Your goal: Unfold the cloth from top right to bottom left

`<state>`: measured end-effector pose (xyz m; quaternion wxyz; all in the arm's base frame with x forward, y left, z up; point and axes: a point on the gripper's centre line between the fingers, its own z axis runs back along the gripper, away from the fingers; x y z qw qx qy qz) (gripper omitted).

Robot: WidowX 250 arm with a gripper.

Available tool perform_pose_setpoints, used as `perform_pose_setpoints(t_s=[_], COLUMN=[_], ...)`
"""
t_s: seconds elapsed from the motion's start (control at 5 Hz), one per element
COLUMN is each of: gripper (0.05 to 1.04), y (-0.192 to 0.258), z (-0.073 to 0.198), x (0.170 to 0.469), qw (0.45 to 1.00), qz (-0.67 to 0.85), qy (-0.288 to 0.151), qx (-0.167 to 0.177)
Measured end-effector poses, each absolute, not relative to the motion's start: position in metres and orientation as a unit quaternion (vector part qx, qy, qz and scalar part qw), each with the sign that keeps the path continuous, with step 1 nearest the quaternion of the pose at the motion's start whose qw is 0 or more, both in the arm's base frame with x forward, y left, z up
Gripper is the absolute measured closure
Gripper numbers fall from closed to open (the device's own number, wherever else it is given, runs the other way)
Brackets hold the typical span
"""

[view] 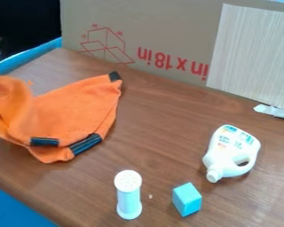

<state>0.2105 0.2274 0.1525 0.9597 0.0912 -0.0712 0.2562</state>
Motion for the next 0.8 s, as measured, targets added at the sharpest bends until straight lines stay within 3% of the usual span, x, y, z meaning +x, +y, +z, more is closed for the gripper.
perform_pose_setpoints(t_s=[0.2,0.4,0.6,0.8], gripper=[0.249,0.082,0.082,0.083], y=[0.231,0.232,0.229,0.216], z=[0.162,0.178,0.204,0.200], x=[0.206,0.207,0.213,0.235], qw=[0.961,0.964,0.972,0.991], qz=[0.254,0.249,0.213,0.111], qy=[-0.066,-0.069,-0.076,-0.019], qx=[0.085,0.068,0.058,0.071])
